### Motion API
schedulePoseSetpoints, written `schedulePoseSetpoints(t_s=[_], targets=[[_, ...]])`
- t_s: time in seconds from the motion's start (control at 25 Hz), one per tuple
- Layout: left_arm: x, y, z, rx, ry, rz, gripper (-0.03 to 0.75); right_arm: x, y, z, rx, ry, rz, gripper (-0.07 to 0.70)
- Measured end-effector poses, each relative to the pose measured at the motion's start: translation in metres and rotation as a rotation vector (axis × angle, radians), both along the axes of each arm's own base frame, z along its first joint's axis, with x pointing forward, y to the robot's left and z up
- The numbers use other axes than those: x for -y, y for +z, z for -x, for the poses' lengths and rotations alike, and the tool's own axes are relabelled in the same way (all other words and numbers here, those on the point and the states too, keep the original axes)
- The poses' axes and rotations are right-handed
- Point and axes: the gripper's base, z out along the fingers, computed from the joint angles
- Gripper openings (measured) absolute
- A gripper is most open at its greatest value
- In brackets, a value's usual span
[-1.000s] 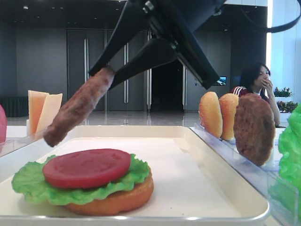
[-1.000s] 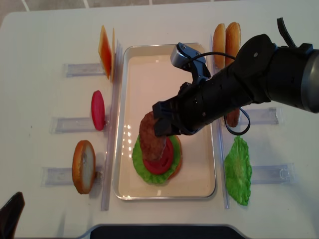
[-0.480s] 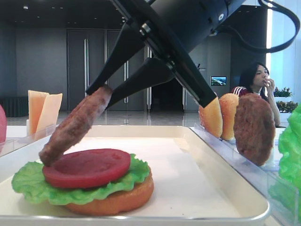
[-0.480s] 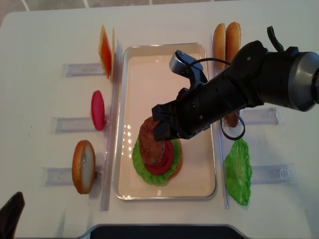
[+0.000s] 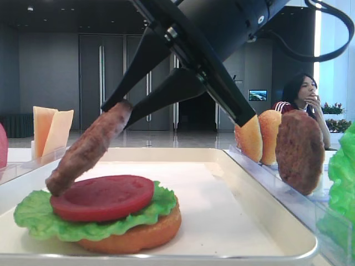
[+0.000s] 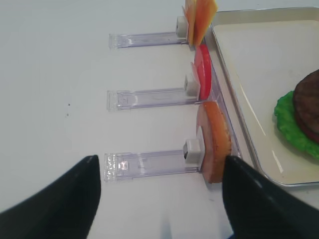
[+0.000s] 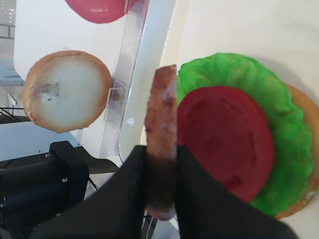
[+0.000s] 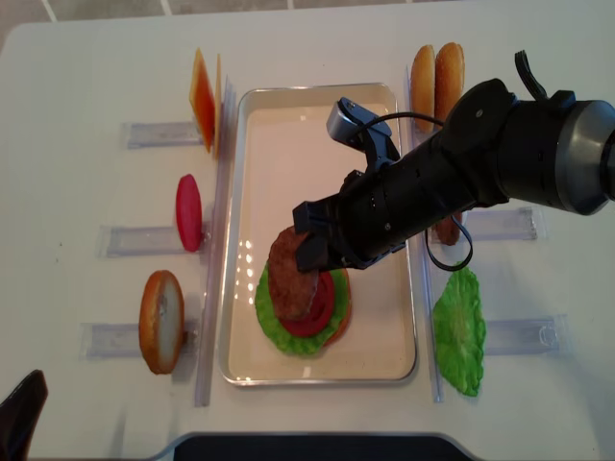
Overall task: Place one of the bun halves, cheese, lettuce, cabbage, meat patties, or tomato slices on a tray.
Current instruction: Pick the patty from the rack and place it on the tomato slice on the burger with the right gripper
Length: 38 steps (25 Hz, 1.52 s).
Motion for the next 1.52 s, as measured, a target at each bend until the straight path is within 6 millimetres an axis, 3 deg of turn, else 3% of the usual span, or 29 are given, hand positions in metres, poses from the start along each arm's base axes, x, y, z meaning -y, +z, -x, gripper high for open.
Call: schedulePoseSetpoints(t_s=[1.12,1.28,1.52], targets=[[0.0,0.0,0.0,0.0,0.0,0.0,0.58,0.0019,-0.0022,-0.0016,-0.008,-0.03,0.031,0.15],[0.0,0.0,0.0,0.0,0.0,0.0,0.58,0.002,-0.0022,-0.0016,-0.007,-0.029,0.032,0.179],[0.0,0.0,0.0,0.0,0.0,0.0,0.58,0.0021,-0.0024,-0.0015,-0.005,-0.027,0.034,0.288]])
